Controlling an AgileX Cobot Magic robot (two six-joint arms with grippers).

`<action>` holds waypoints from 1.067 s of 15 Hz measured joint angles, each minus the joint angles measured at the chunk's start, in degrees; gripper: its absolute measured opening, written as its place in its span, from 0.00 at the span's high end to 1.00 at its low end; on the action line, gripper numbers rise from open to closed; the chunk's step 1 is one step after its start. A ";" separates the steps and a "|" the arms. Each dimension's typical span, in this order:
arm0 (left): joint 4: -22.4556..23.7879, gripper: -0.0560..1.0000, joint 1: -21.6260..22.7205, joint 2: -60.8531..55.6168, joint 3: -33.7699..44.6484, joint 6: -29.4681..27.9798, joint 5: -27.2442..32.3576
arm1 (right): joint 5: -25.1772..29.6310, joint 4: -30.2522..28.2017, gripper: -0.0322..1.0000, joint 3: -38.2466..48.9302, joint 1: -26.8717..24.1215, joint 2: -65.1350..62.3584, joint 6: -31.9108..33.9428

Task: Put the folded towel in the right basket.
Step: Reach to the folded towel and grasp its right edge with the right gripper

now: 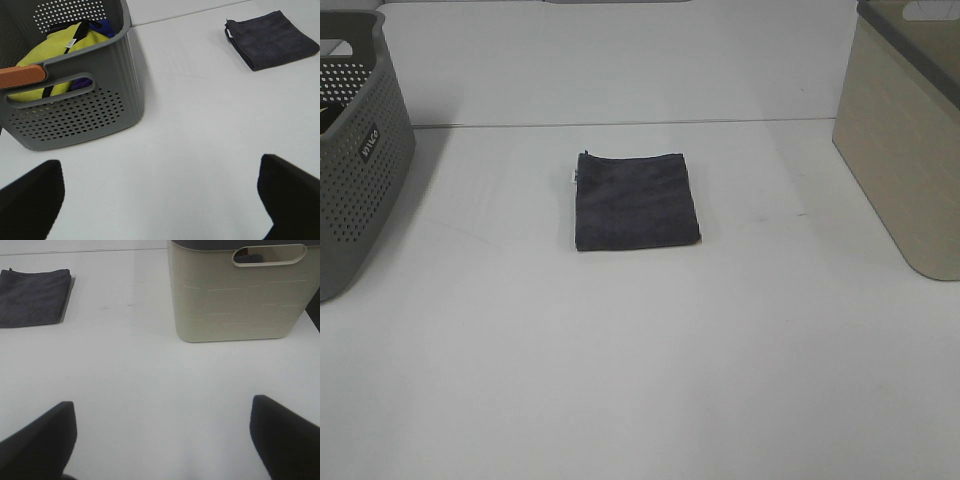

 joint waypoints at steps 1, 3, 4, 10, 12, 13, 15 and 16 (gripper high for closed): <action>0.00 0.01 0.00 0.00 0.00 0.00 0.00 | 0.00 0.00 0.13 0.00 0.00 0.00 0.00; 0.00 0.01 0.00 0.00 0.00 0.00 0.00 | 0.00 0.00 0.13 0.00 0.00 0.00 0.00; 0.00 0.01 0.00 0.00 0.00 0.00 0.00 | 0.00 0.00 0.13 0.00 0.00 0.00 0.00; 0.00 0.01 0.00 0.00 0.00 0.00 0.00 | 0.00 0.00 0.13 0.00 0.00 0.00 0.00; 0.00 0.01 0.00 0.00 0.00 0.00 0.00 | 0.00 0.00 0.13 0.00 0.00 0.00 0.00; 0.00 0.01 0.00 0.00 0.00 0.00 0.00 | 0.00 0.00 0.13 0.00 0.00 0.00 0.00; 0.00 0.01 0.00 0.00 0.00 0.00 0.00 | 0.00 0.00 0.13 0.00 0.00 0.00 0.00; 0.00 0.01 0.00 0.00 0.00 0.00 0.00 | 0.00 0.00 0.13 0.00 0.00 0.00 0.00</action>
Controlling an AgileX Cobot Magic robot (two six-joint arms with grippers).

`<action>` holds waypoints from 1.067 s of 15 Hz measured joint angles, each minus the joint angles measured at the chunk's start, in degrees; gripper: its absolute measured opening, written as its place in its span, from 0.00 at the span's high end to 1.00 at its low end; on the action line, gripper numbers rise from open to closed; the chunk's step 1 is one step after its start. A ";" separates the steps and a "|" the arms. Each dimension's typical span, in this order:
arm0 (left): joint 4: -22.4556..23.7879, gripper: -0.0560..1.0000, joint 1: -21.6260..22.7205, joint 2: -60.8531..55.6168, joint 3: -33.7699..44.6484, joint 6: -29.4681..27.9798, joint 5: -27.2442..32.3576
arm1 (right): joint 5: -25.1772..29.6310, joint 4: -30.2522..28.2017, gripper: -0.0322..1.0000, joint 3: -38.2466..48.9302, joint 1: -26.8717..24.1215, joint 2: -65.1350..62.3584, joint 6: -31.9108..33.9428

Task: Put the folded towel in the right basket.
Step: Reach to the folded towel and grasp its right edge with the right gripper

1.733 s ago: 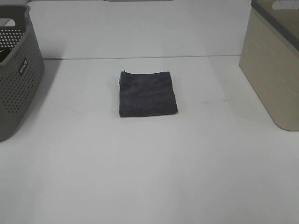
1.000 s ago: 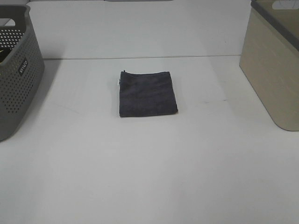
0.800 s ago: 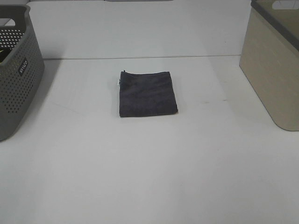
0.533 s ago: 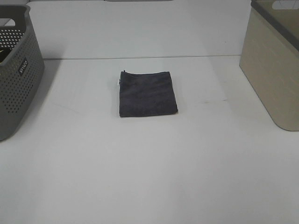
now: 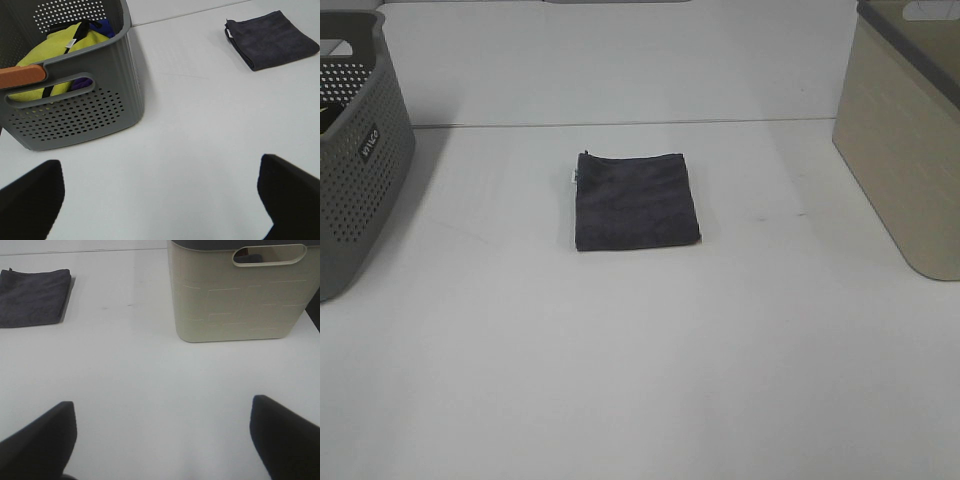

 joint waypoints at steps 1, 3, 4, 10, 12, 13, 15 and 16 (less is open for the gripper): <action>0.00 0.01 0.00 0.00 0.00 0.00 0.00 | 0.00 0.00 0.13 0.00 0.00 0.00 0.00; 0.00 0.01 0.00 0.00 0.00 0.00 0.00 | 0.00 0.00 0.13 0.00 0.00 0.00 0.00; 0.00 0.01 0.00 0.00 0.00 0.00 0.00 | 0.00 0.00 0.13 0.00 0.00 0.00 0.00; 0.00 0.01 0.00 0.00 0.00 0.00 0.00 | 0.00 0.00 0.13 0.00 0.00 0.00 0.00; 0.00 0.01 0.00 0.00 0.00 0.00 0.00 | 0.00 0.00 0.13 0.00 0.00 0.00 0.00; 0.00 0.01 0.00 0.00 0.00 0.00 0.00 | 0.00 0.00 0.13 0.00 0.00 0.00 0.00; 0.00 0.01 0.00 0.00 0.00 0.00 0.00 | 0.00 0.00 0.13 0.00 0.00 0.00 0.00; 0.00 0.01 0.00 0.00 0.00 0.00 0.00 | 0.00 0.00 0.13 0.00 0.00 0.00 0.00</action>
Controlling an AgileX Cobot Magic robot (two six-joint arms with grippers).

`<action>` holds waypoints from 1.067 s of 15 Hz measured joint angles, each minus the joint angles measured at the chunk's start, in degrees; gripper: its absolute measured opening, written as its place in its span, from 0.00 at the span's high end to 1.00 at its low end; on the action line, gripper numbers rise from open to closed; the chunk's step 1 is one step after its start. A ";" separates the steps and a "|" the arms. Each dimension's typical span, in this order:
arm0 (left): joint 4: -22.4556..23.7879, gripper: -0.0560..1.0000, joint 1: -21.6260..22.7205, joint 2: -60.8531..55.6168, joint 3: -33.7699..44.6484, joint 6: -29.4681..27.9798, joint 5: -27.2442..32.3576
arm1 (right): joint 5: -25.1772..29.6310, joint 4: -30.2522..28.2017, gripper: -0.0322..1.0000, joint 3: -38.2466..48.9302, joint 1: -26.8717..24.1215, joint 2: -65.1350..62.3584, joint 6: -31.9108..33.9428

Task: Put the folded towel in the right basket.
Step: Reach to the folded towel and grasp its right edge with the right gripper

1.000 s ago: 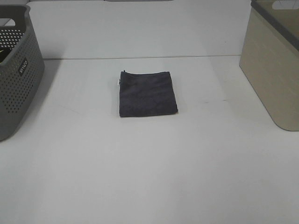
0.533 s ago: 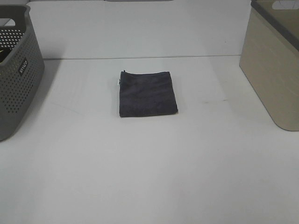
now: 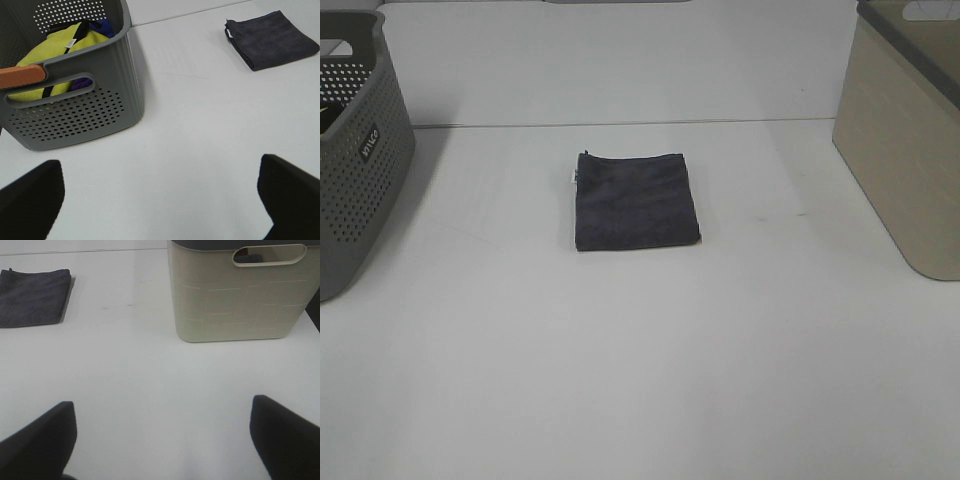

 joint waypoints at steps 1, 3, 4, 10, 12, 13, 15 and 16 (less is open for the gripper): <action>0.00 0.01 0.00 0.00 0.00 0.00 0.00 | 0.00 0.00 0.13 0.00 0.00 0.00 0.00; 0.00 0.01 0.00 0.00 0.00 0.00 0.00 | 0.00 0.00 0.13 0.00 0.00 0.00 0.00; 0.00 0.01 0.00 0.00 0.00 0.00 0.00 | 0.00 0.00 0.13 0.00 0.00 0.00 0.00; 0.00 0.01 0.00 0.00 0.00 0.00 0.00 | 0.00 0.00 0.13 0.00 0.00 0.00 0.00; 0.00 0.01 0.00 0.00 0.00 0.00 0.00 | -0.92 0.00 0.14 -0.69 0.00 1.78 0.00; 0.00 0.01 0.00 0.00 0.00 0.00 0.00 | -2.98 0.11 0.15 -1.55 0.00 3.95 0.00; 0.00 0.01 0.00 0.00 0.00 0.00 0.00 | -8.77 0.80 0.16 -4.24 0.00 9.80 0.00; 0.00 0.01 0.00 0.00 0.00 0.00 0.00 | -10.71 0.80 0.18 -5.50 0.00 12.66 0.00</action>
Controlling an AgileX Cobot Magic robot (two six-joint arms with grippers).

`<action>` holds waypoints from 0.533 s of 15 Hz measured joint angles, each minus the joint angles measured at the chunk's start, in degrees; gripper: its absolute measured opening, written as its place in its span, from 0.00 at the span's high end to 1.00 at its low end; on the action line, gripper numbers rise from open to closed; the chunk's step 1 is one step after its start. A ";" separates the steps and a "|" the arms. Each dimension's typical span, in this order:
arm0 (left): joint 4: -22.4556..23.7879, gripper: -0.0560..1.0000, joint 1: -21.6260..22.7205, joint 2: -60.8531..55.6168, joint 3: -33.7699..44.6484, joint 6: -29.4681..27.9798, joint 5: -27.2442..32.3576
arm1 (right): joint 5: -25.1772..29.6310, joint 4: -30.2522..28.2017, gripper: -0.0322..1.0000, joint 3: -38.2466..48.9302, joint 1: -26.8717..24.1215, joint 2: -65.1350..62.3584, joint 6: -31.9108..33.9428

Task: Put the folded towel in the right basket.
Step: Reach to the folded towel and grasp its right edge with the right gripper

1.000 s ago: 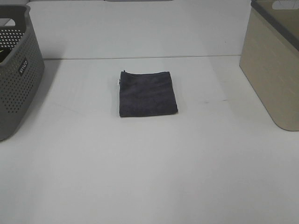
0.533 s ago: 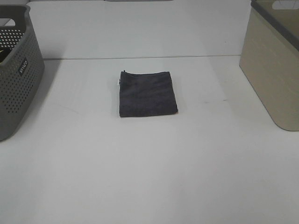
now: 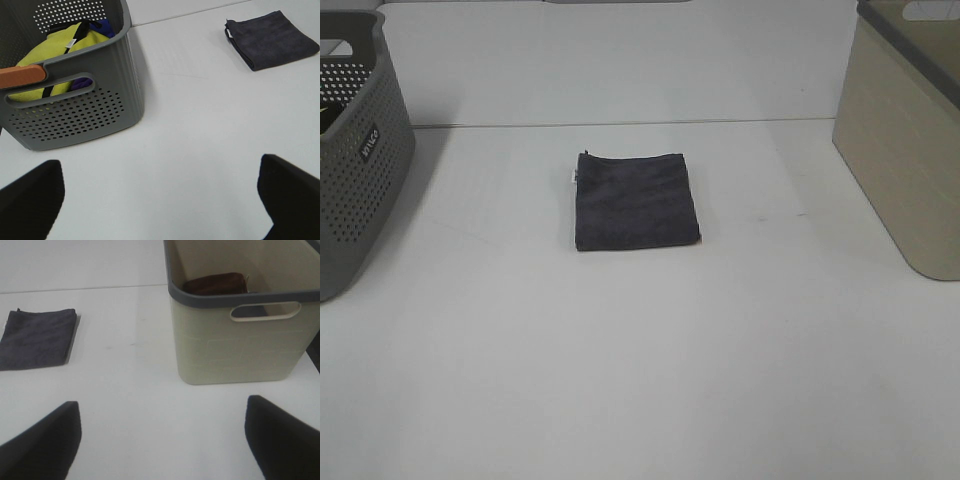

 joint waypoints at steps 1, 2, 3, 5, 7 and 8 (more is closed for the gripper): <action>0.00 0.01 0.00 0.00 0.00 0.00 0.00 | -1.43 0.00 0.18 -1.26 0.00 2.98 0.00; 0.00 0.01 0.00 0.00 0.00 0.00 0.00 | -2.29 0.00 0.19 -2.58 0.00 6.36 0.00; 0.00 0.01 0.00 0.00 0.00 0.00 0.00 | -2.75 0.06 0.19 -3.95 0.00 9.68 0.00; 0.00 0.01 0.00 0.00 0.00 0.00 0.00 | -2.81 0.46 0.20 -6.70 0.00 15.87 0.00; 0.00 0.01 0.00 0.00 0.00 0.00 0.00 | -2.81 1.38 0.20 -9.91 0.00 21.60 -1.09; 0.00 0.01 0.00 0.00 0.00 0.00 0.00 | -2.75 1.78 0.21 -11.97 0.00 25.27 -2.64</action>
